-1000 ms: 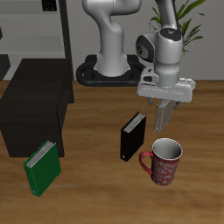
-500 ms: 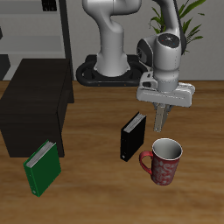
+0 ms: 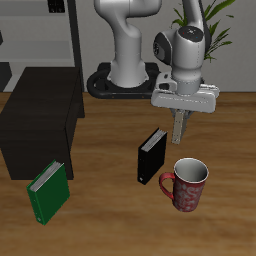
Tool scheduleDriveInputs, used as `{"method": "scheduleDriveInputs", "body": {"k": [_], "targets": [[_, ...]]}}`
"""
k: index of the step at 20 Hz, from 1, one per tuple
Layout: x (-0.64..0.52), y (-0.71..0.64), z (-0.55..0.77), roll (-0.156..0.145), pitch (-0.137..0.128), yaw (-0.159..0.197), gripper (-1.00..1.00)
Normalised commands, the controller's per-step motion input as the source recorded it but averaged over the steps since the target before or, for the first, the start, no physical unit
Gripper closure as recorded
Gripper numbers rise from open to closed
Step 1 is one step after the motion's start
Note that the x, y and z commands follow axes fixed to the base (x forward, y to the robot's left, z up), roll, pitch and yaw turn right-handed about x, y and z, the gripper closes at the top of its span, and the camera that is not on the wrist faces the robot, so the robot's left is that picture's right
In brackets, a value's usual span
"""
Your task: Place the yellow book flat on top of the shelf
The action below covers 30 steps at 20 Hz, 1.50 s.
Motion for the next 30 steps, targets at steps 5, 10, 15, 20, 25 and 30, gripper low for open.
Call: {"method": "scheduleDriveInputs", "body": {"k": [5,10,15,20,25,30], "targets": [[-0.08,-0.24,0.39,-0.046,-0.048,0.022,1.00],[-0.10,-0.33,0.52,-0.058,-0.077,0.055,1.00],[0.00,-0.32,0.25,-0.077,-0.024,0.053,1.00],[0.00,-0.36,0.36,-0.115,-0.033,0.061,1.00],[-0.09,-0.34,0.48,-0.117,-0.068,0.060,1.00],[-0.09,-0.29,0.47,-0.100,-0.068,0.049,1.00]]}}
